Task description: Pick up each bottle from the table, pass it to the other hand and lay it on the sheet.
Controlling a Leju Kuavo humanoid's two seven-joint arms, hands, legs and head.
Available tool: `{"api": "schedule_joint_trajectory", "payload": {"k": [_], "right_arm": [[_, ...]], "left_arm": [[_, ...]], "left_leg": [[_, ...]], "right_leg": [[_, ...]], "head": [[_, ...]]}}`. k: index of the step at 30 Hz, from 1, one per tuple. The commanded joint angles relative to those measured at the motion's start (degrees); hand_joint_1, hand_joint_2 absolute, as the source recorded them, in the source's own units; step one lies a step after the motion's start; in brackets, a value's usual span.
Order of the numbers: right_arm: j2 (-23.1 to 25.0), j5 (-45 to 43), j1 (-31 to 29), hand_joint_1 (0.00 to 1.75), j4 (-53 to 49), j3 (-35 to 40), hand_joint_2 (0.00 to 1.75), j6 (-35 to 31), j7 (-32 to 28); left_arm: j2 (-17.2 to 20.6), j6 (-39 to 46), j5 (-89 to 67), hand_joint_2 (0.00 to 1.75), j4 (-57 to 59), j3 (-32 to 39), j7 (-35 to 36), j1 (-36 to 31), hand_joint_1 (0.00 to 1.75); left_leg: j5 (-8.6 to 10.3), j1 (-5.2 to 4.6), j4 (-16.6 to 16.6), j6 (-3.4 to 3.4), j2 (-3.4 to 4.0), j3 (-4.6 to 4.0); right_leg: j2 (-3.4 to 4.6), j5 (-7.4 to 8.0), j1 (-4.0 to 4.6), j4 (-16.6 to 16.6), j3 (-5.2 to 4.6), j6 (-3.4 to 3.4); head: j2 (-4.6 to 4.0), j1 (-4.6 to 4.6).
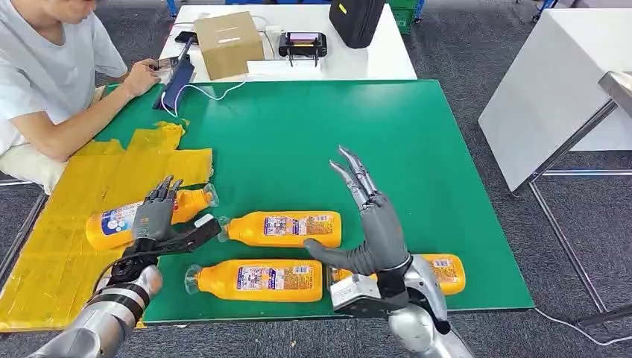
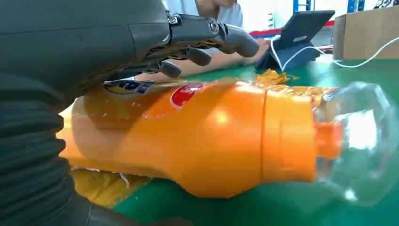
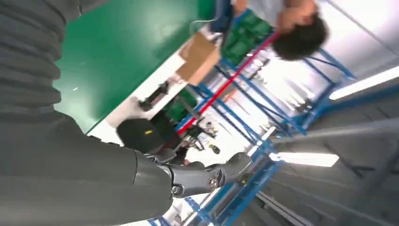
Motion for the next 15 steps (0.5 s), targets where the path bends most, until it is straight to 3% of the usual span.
{"api": "schedule_joint_trajectory", "payload": {"k": [1, 5, 12, 15], "right_arm": [[-2.5, 10.6, -6.3, 0.00, 11.3, 2.1, 1.75, 0.5, 5.9], [-1.8, 19.7, -11.4, 0.00, 19.6, 3.6, 1.75, 1.3, 10.6], [-1.5, 20.8, -12.1, 0.00, 21.0, 4.2, 1.75, 1.8, 11.3], [-0.5, 23.0, -16.3, 0.00, 27.6, 5.9, 1.75, 4.0, 12.7]], "left_arm": [[-5.5, -0.1, 17.6, 1.75, -11.9, 9.6, -11.0, 4.7, 0.00], [-7.5, -3.6, 28.8, 1.75, -26.7, 9.0, -13.6, 8.6, 0.00], [-7.4, -4.9, 32.0, 1.75, -29.7, 8.1, -14.7, 9.5, 0.00], [-8.3, -9.9, 37.4, 1.75, -36.9, 5.5, -15.7, 11.0, 0.00]], "left_leg": [[-0.09, 0.06, 0.0, -0.06, 0.05, 0.23], [-0.11, 0.10, 0.0, -0.06, 0.05, 0.17], [-0.12, 0.08, 0.0, -0.08, 0.05, 0.19], [-0.13, 0.09, 0.1, -0.08, 0.10, 0.15]], "right_leg": [[0.31, -0.03, 0.02, -0.1, 0.23, -0.08], [0.36, -0.03, 0.07, -0.1, 0.15, -0.08], [0.30, -0.06, 0.04, 0.0, 0.19, -0.09], [0.34, -0.04, 0.06, 0.0, 0.15, -0.08]], "head": [[0.00, 0.00], [0.00, 0.02], [0.00, 0.02], [0.00, 0.00]]}}
